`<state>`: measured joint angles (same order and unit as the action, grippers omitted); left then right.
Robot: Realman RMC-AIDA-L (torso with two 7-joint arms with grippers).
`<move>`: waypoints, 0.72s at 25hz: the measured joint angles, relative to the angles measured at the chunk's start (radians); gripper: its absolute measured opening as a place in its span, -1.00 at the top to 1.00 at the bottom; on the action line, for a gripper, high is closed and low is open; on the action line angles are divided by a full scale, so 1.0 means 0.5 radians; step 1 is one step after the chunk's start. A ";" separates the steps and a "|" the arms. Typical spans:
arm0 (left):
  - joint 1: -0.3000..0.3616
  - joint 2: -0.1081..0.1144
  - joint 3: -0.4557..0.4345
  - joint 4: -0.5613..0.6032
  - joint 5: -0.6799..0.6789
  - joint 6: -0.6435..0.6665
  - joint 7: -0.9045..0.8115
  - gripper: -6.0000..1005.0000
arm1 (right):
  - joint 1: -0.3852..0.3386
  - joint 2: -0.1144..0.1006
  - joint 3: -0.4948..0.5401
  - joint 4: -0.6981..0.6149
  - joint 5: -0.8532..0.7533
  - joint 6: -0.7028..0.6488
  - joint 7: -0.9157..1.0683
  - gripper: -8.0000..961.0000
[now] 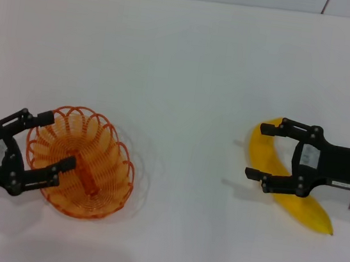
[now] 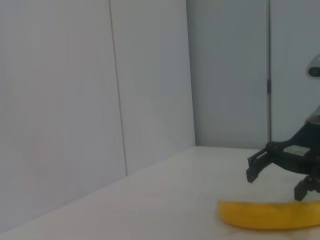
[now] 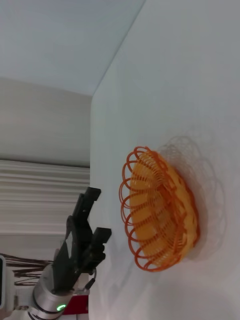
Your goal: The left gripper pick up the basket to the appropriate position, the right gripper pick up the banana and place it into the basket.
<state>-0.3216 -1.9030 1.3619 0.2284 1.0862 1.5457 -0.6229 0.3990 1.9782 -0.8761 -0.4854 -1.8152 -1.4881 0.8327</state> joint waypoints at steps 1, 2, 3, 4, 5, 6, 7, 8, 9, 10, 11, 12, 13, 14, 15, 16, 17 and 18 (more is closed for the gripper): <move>-0.004 -0.003 -0.005 0.000 0.001 -0.001 0.003 -0.80 | 0.002 0.006 0.000 0.000 -0.001 0.010 0.000 -0.84; -0.007 -0.005 -0.008 0.000 0.002 -0.003 0.004 -0.80 | 0.004 0.009 0.000 0.001 -0.001 0.016 0.000 -0.84; -0.010 -0.007 -0.008 0.000 0.002 -0.006 0.005 -0.79 | 0.006 0.011 0.000 0.001 -0.002 0.020 0.001 -0.84; -0.012 -0.009 -0.009 0.001 0.002 -0.010 0.005 -0.79 | 0.008 0.013 0.000 0.001 -0.002 0.022 0.001 -0.84; -0.012 -0.011 -0.009 0.000 0.003 -0.014 0.005 -0.79 | 0.009 0.014 0.000 0.001 -0.002 0.022 0.001 -0.84; -0.012 -0.013 -0.009 0.001 0.003 -0.018 0.005 -0.79 | 0.010 0.014 0.000 0.001 -0.002 0.023 0.001 -0.84; -0.012 -0.014 -0.009 0.001 0.003 -0.019 0.005 -0.79 | 0.011 0.014 0.000 0.001 -0.002 0.023 0.001 -0.84; -0.012 -0.015 -0.009 0.001 0.004 -0.020 0.006 -0.79 | 0.011 0.014 0.000 0.001 -0.002 0.023 0.001 -0.84; -0.012 -0.016 -0.009 0.000 0.003 -0.020 0.007 -0.78 | 0.011 0.015 0.000 0.001 -0.002 0.023 0.002 -0.84; -0.011 -0.017 -0.010 0.000 0.000 -0.020 0.008 -0.78 | 0.011 0.015 0.000 0.001 -0.002 0.023 0.002 -0.84; -0.012 -0.019 -0.023 0.001 -0.005 -0.020 0.003 -0.78 | 0.011 0.016 0.000 0.001 -0.002 0.023 0.002 -0.84; -0.014 -0.020 -0.052 0.000 -0.008 -0.020 -0.019 -0.78 | 0.011 0.016 0.000 0.001 -0.002 0.023 0.002 -0.84; -0.025 -0.020 -0.104 0.003 -0.009 -0.021 -0.064 -0.78 | 0.011 0.017 0.001 0.001 -0.002 0.023 0.002 -0.84; -0.036 -0.019 -0.155 0.010 -0.002 -0.025 -0.141 -0.78 | 0.012 0.017 0.002 0.001 -0.002 0.022 0.002 -0.84; -0.055 -0.014 -0.204 0.027 0.006 -0.028 -0.226 -0.78 | 0.012 0.017 0.002 0.001 -0.002 0.022 0.003 -0.84; -0.073 0.003 -0.250 0.065 0.020 -0.040 -0.358 -0.77 | 0.012 0.017 0.003 0.001 -0.002 0.023 0.003 -0.84; -0.085 0.024 -0.275 0.126 0.031 -0.060 -0.503 -0.77 | 0.013 0.017 0.004 0.001 -0.002 0.022 0.003 -0.84; -0.094 0.052 -0.296 0.205 0.046 -0.093 -0.677 -0.77 | 0.015 0.016 0.004 0.001 -0.001 0.022 0.003 -0.84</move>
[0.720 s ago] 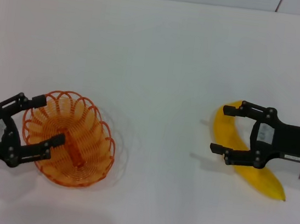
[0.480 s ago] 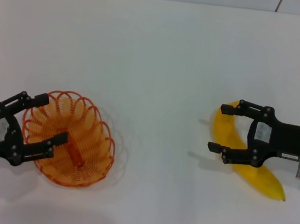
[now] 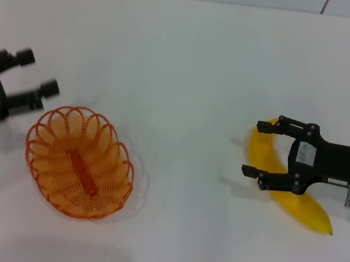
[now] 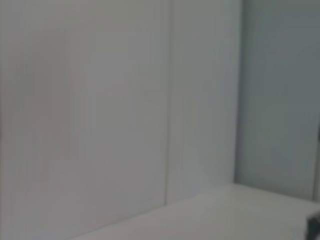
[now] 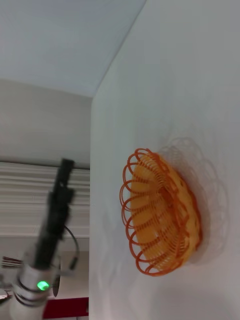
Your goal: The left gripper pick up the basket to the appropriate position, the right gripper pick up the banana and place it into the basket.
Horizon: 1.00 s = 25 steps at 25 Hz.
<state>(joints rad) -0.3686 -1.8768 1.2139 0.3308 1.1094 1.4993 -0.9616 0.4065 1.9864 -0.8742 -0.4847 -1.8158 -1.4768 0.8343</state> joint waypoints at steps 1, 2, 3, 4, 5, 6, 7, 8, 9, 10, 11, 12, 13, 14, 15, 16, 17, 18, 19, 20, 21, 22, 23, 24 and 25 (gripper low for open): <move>-0.003 0.022 -0.014 0.084 0.029 -0.038 -0.153 -0.77 | 0.003 -0.001 0.000 0.000 0.003 0.000 0.000 -0.84; -0.008 0.043 -0.032 0.171 0.078 -0.078 -0.320 -0.77 | 0.005 -0.001 0.002 0.000 0.006 0.000 0.000 -0.84; -0.017 0.065 -0.060 0.281 0.162 -0.123 -0.490 -0.77 | 0.006 -0.002 0.004 0.000 0.009 0.000 0.000 -0.84; -0.048 0.084 -0.143 0.461 0.412 -0.191 -0.762 -0.76 | 0.006 -0.002 0.006 0.000 0.012 0.000 0.001 -0.83; -0.048 0.084 -0.143 0.461 0.412 -0.191 -0.762 -0.76 | 0.006 -0.002 0.008 0.000 0.015 -0.001 0.001 -0.83; -0.080 0.082 -0.208 0.567 0.617 -0.216 -0.883 -0.76 | 0.006 -0.002 0.009 0.000 0.017 -0.001 0.001 -0.84; -0.110 0.072 -0.264 0.653 0.789 -0.224 -0.966 -0.76 | 0.006 -0.003 0.011 0.000 0.017 -0.001 0.001 -0.84; -0.151 0.055 -0.322 0.742 1.004 -0.228 -1.052 -0.76 | 0.007 -0.003 0.012 0.000 0.019 -0.001 0.001 -0.84; -0.216 -0.012 -0.423 0.929 1.425 -0.221 -1.131 -0.76 | 0.009 -0.003 0.013 0.000 0.020 -0.001 0.001 -0.84; -0.216 -0.012 -0.423 0.929 1.425 -0.221 -1.131 -0.76 | 0.009 -0.003 0.013 0.000 0.020 -0.001 0.001 -0.84; -0.245 -0.070 -0.482 1.038 1.655 -0.214 -1.146 -0.75 | 0.011 -0.003 0.013 0.000 0.020 -0.001 0.001 -0.84; -0.259 -0.126 -0.523 1.145 1.816 -0.208 -1.139 -0.75 | 0.014 -0.003 0.014 0.000 0.021 -0.001 0.001 -0.84; -0.269 -0.187 -0.564 1.256 1.996 -0.200 -1.124 -0.75 | 0.018 -0.003 0.015 0.000 0.022 -0.001 0.003 -0.84; -0.273 -0.280 -0.600 1.436 2.228 -0.188 -1.098 -0.75 | 0.026 -0.003 0.015 0.000 0.023 -0.001 0.011 -0.84; -0.273 -0.280 -0.600 1.436 2.228 -0.188 -1.098 -0.75 | 0.026 -0.003 0.015 0.000 0.023 -0.001 0.011 -0.84; -0.273 -0.317 -0.601 1.519 2.341 -0.176 -1.088 -0.75 | 0.030 -0.003 0.015 0.000 0.023 -0.001 0.017 -0.84; -0.273 -0.323 -0.587 1.551 2.376 -0.160 -1.086 -0.74 | 0.035 -0.002 0.014 0.000 0.023 -0.001 0.022 -0.83; -0.274 -0.322 -0.571 1.571 2.395 -0.137 -1.083 -0.74 | 0.038 -0.001 0.014 0.000 0.023 -0.001 0.023 -0.83; -0.278 -0.317 -0.561 1.576 2.388 -0.114 -1.080 -0.74 | 0.041 0.000 0.013 0.000 0.024 -0.001 0.024 -0.83; -0.283 -0.315 -0.563 1.581 2.384 -0.093 -1.077 -0.74 | 0.041 0.000 0.013 0.000 0.024 -0.001 0.024 -0.83; -0.292 -0.313 -0.565 1.589 2.382 -0.070 -1.073 -0.74 | 0.042 0.000 0.014 0.000 0.024 -0.001 0.024 -0.83; -0.302 -0.313 -0.567 1.590 2.382 -0.058 -1.069 -0.74 | 0.042 0.000 0.015 0.000 0.024 -0.001 0.025 -0.83; -0.316 -0.312 -0.568 1.587 2.387 -0.050 -1.063 -0.74 | 0.042 0.000 0.015 0.000 0.024 -0.001 0.025 -0.83; -0.332 -0.312 -0.568 1.579 2.393 -0.047 -1.058 -0.73 | 0.042 0.000 0.016 0.000 0.024 -0.001 0.025 -0.83; -0.350 -0.311 -0.568 1.562 2.403 -0.045 -1.050 -0.73 | 0.042 0.000 0.017 0.000 0.024 -0.001 0.025 -0.83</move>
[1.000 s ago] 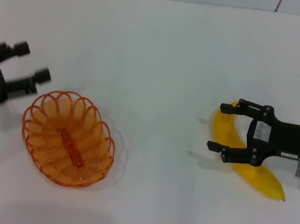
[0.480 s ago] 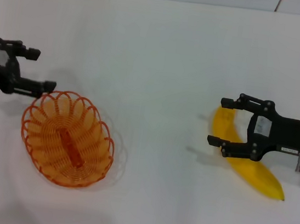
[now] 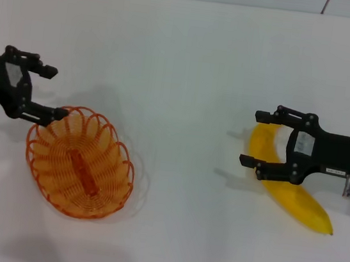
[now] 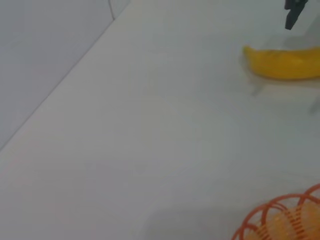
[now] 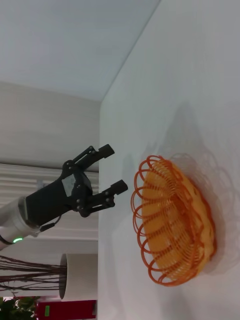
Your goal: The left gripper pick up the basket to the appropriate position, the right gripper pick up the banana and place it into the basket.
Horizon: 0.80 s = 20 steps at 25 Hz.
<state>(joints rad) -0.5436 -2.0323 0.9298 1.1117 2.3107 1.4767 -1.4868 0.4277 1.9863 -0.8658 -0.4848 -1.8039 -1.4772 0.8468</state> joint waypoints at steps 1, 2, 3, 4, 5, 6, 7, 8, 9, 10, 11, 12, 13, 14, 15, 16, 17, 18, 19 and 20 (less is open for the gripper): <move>-0.016 0.001 -0.001 -0.017 0.008 0.001 0.005 -0.73 | 0.001 0.000 0.000 0.000 0.000 0.000 0.000 -0.83; -0.040 0.002 -0.003 -0.046 0.019 -0.001 0.010 -0.73 | 0.002 0.001 0.000 0.000 0.000 0.000 0.001 -0.83; -0.068 0.004 -0.006 -0.085 0.035 -0.005 0.015 -0.73 | 0.006 0.001 0.000 0.000 0.000 0.000 0.003 -0.83; -0.088 0.005 -0.010 -0.113 0.046 -0.008 0.018 -0.73 | 0.010 0.001 -0.003 0.000 0.000 0.000 0.009 -0.83; -0.107 0.005 -0.018 -0.137 0.059 -0.012 0.020 -0.72 | 0.014 0.001 -0.005 0.000 0.000 0.000 0.016 -0.83; -0.129 0.005 -0.028 -0.162 0.070 -0.014 0.026 -0.72 | 0.017 0.001 -0.007 0.000 0.000 0.000 0.023 -0.83; -0.141 0.005 -0.036 -0.177 0.076 -0.015 0.032 -0.71 | 0.019 0.001 -0.007 0.000 0.000 0.000 0.028 -0.83; -0.158 0.005 -0.046 -0.201 0.084 -0.017 0.039 -0.69 | 0.021 0.000 -0.008 0.000 0.000 0.000 0.031 -0.83; -0.170 0.005 -0.052 -0.222 0.091 -0.023 0.045 -0.67 | 0.023 0.000 -0.008 0.000 0.000 0.000 0.031 -0.83; -0.170 0.005 -0.052 -0.222 0.091 -0.023 0.045 -0.65 | 0.023 0.000 -0.008 0.000 0.000 0.000 0.031 -0.83; -0.195 0.005 -0.060 -0.266 0.106 -0.042 0.053 -0.64 | 0.023 0.000 -0.006 0.000 0.000 0.000 0.031 -0.83; -0.208 0.005 -0.062 -0.292 0.114 -0.054 0.056 -0.64 | 0.024 0.000 -0.004 0.000 0.000 0.000 0.031 -0.83; -0.225 0.005 -0.066 -0.325 0.127 -0.070 0.061 -0.64 | 0.025 0.000 -0.002 0.000 0.000 0.000 0.031 -0.83; -0.245 0.005 -0.080 -0.364 0.143 -0.083 0.063 -0.64 | 0.028 0.000 0.000 0.000 0.000 0.000 0.036 -0.83; -0.267 0.004 -0.099 -0.402 0.169 -0.096 0.062 -0.64 | 0.028 0.000 0.000 0.000 0.000 0.000 0.036 -0.83; -0.282 0.004 -0.120 -0.425 0.190 -0.102 0.060 -0.64 | 0.033 0.000 0.000 0.000 0.000 0.000 0.041 -0.83; -0.301 0.004 -0.150 -0.455 0.213 -0.108 0.056 -0.64 | 0.038 0.000 0.000 0.000 0.000 0.000 0.045 -0.83; -0.319 0.004 -0.186 -0.483 0.239 -0.113 0.054 -0.64 | 0.042 0.000 0.001 0.000 0.000 0.000 0.047 -0.83; -0.333 0.004 -0.214 -0.508 0.266 -0.114 0.054 -0.64 | 0.046 0.000 0.001 0.000 0.000 0.000 0.049 -0.83; -0.343 0.004 -0.234 -0.527 0.287 -0.115 0.054 -0.64 | 0.047 0.000 0.001 0.000 0.000 0.000 0.049 -0.83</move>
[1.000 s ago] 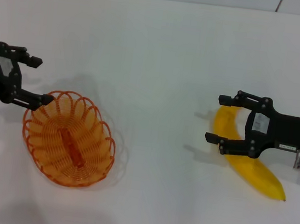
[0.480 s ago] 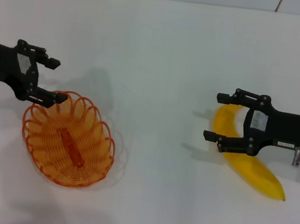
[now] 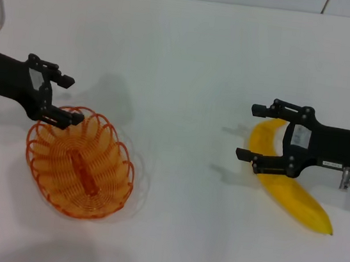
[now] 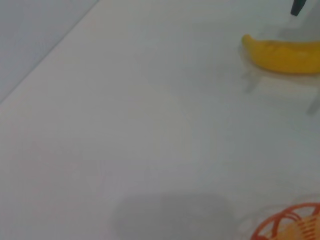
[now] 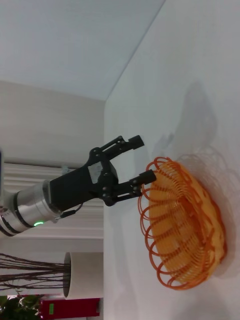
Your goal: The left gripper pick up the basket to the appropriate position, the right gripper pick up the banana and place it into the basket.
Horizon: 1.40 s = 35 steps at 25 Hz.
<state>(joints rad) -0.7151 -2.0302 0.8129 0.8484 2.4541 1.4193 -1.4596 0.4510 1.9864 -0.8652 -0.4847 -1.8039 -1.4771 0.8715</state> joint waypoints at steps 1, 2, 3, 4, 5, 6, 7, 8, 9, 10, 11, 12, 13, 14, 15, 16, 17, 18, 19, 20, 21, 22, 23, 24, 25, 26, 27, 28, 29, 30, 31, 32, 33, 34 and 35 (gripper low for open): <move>-0.012 0.001 -0.008 -0.017 0.021 0.000 0.000 -0.64 | 0.000 0.000 0.000 0.000 0.000 0.000 0.001 -0.83; -0.018 0.001 -0.011 -0.028 0.033 0.000 -0.001 -0.64 | 0.000 0.000 0.000 0.000 0.000 0.000 0.001 -0.83; -0.024 0.002 -0.011 -0.037 0.045 0.000 -0.001 -0.64 | 0.001 0.000 0.000 0.000 0.000 0.000 0.002 -0.83; -0.033 0.002 -0.012 -0.044 0.051 -0.001 -0.002 -0.63 | 0.001 0.000 0.000 0.000 0.000 0.000 0.003 -0.83; -0.033 0.002 -0.012 -0.044 0.051 -0.001 -0.002 -0.63 | 0.002 0.000 0.000 0.000 0.000 0.000 0.003 -0.83; -0.039 0.002 -0.012 -0.052 0.052 -0.001 -0.001 -0.63 | 0.003 0.000 0.000 0.000 0.000 0.000 0.003 -0.83; -0.043 0.002 -0.011 -0.057 0.053 -0.001 -0.001 -0.63 | 0.003 0.000 0.000 0.000 0.000 0.000 0.003 -0.83; -0.048 0.002 -0.009 -0.065 0.056 -0.001 -0.002 -0.63 | 0.003 0.000 0.000 0.000 0.000 0.000 0.003 -0.83; -0.051 0.002 -0.007 -0.071 0.067 -0.001 -0.005 -0.63 | 0.003 0.000 0.000 0.000 0.000 0.000 0.003 -0.83; -0.051 0.002 -0.007 -0.071 0.067 -0.001 -0.005 -0.63 | 0.003 0.000 0.000 0.000 0.000 0.000 0.003 -0.83; -0.051 0.002 -0.005 -0.072 0.078 -0.001 -0.008 -0.63 | 0.003 0.000 0.000 0.000 0.000 0.000 0.003 -0.82; -0.053 0.002 -0.003 -0.077 0.096 -0.001 -0.015 -0.63 | 0.003 0.000 0.000 0.000 0.000 0.000 0.003 -0.82; -0.057 0.002 -0.001 -0.082 0.115 -0.001 -0.022 -0.63 | 0.003 0.000 0.000 0.000 0.000 0.000 0.003 -0.82; -0.062 0.001 -0.001 -0.087 0.136 -0.001 -0.029 -0.63 | 0.003 0.000 0.000 0.000 0.000 0.000 0.003 -0.82; -0.068 -0.001 -0.004 -0.093 0.165 -0.001 -0.040 -0.63 | 0.003 0.000 0.000 0.000 0.000 0.000 0.003 -0.82; -0.071 -0.002 -0.007 -0.095 0.171 -0.001 -0.044 -0.63 | 0.003 0.000 0.000 0.000 0.000 0.000 0.003 -0.82; -0.074 -0.003 -0.009 -0.096 0.178 -0.002 -0.049 -0.60 | 0.003 0.000 0.000 0.000 0.000 0.000 0.003 -0.82; -0.075 -0.003 -0.009 -0.096 0.177 -0.003 -0.052 -0.57 | 0.003 0.000 0.000 0.000 0.000 0.000 0.003 -0.82; -0.076 -0.004 -0.009 -0.096 0.174 -0.003 -0.052 -0.55 | 0.003 0.000 0.000 0.000 0.000 0.000 0.003 -0.82; -0.077 -0.004 -0.009 -0.097 0.171 -0.004 -0.053 -0.52 | 0.003 0.000 0.001 0.000 0.000 0.000 0.003 -0.82; -0.077 -0.005 -0.010 -0.097 0.170 -0.004 -0.054 -0.50 | 0.003 0.000 0.002 0.000 0.000 0.000 0.003 -0.82; -0.078 -0.005 -0.011 -0.097 0.170 -0.005 -0.056 -0.41 | 0.003 0.000 0.002 0.000 0.000 0.000 0.003 -0.82; -0.079 -0.006 -0.012 -0.097 0.170 -0.006 -0.058 -0.33 | 0.003 0.000 0.003 0.000 0.000 0.000 0.003 -0.82; -0.080 -0.007 -0.013 -0.098 0.170 -0.008 -0.061 -0.25 | 0.004 0.000 0.003 0.000 0.000 0.000 0.003 -0.82; -0.080 -0.007 -0.014 -0.098 0.172 -0.008 -0.062 -0.16 | 0.004 0.000 0.003 0.000 0.000 0.000 0.003 -0.82; -0.080 -0.007 -0.014 -0.098 0.175 -0.009 -0.064 -0.08 | 0.005 0.000 0.003 0.000 0.000 0.000 0.003 -0.82; -0.080 -0.008 -0.014 -0.098 0.177 -0.010 -0.067 0.00 | 0.005 0.000 0.003 0.000 0.000 0.000 0.003 -0.82; -0.080 -0.008 -0.014 -0.098 0.178 -0.010 -0.068 0.11 | 0.005 0.000 0.003 0.000 0.000 0.000 0.003 -0.82; -0.080 -0.008 -0.015 -0.098 0.179 -0.011 -0.069 0.22 | 0.005 0.000 0.003 0.000 0.000 0.000 0.003 -0.82; -0.080 -0.008 -0.015 -0.098 0.179 -0.010 -0.070 0.32 | 0.005 0.000 0.003 0.000 0.000 0.000 0.003 -0.82; -0.080 -0.008 -0.015 -0.098 0.180 -0.011 -0.070 0.43 | 0.006 0.000 0.003 0.000 0.000 0.000 0.003 -0.82; -0.080 -0.008 -0.015 -0.098 0.181 -0.012 -0.070 0.54 | 0.006 0.000 0.003 0.000 0.000 0.000 0.003 -0.82; -0.080 -0.008 -0.015 -0.098 0.182 -0.016 -0.071 0.60 | 0.006 0.000 0.003 0.000 0.000 0.000 0.003 -0.82; -0.080 -0.008 -0.015 -0.098 0.182 -0.019 -0.072 0.66 | 0.006 0.000 0.003 0.000 0.000 0.000 0.003 -0.82; -0.080 -0.008 -0.015 -0.097 0.182 -0.022 -0.073 0.72 | 0.006 0.000 0.003 0.000 0.000 0.000 0.003 -0.82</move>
<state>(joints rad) -0.7549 -2.0341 0.8052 0.7997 2.5453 1.4081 -1.4961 0.4541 1.9865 -0.8636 -0.4847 -1.8039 -1.4771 0.8729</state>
